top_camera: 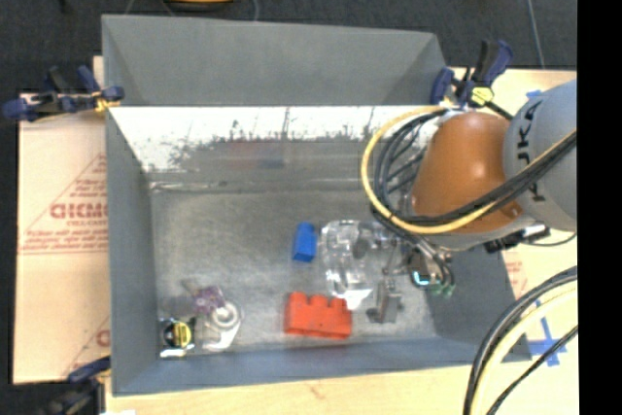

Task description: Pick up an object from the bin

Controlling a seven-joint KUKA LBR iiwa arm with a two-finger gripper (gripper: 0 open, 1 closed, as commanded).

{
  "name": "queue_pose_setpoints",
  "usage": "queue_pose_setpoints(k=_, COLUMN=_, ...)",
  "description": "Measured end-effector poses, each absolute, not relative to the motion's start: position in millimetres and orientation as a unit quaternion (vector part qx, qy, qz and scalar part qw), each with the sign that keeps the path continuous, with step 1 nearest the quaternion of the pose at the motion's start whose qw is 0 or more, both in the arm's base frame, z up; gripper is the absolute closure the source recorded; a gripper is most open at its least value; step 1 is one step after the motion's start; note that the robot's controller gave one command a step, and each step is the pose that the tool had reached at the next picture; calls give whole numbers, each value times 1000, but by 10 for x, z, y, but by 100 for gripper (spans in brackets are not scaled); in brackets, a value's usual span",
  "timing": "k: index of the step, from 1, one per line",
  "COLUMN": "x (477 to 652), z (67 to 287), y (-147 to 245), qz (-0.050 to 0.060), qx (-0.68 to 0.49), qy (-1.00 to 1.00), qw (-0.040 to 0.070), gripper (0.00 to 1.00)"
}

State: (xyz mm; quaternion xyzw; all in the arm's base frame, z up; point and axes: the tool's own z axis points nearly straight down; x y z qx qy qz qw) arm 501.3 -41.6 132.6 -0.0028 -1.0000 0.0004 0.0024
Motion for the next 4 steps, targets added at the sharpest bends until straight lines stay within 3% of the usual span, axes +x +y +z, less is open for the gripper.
queue_pose_setpoints(k=1, x=4727, z=916, y=337, qz=0, qx=221, qy=-975, qw=-4, gripper=0)
queue_pose_setpoints(k=2, x=4738, z=933, y=326, qz=1, qx=220, qy=-976, qw=-5, gripper=100)
queue_pose_setpoints(k=3, x=4743, z=1756, y=298, qz=1, qx=229, qy=-973, qw=-5, gripper=100)
queue_pose_setpoints(k=4, x=4809, z=2392, y=264, qz=1, qx=212, qy=-977, qw=-5, gripper=100)
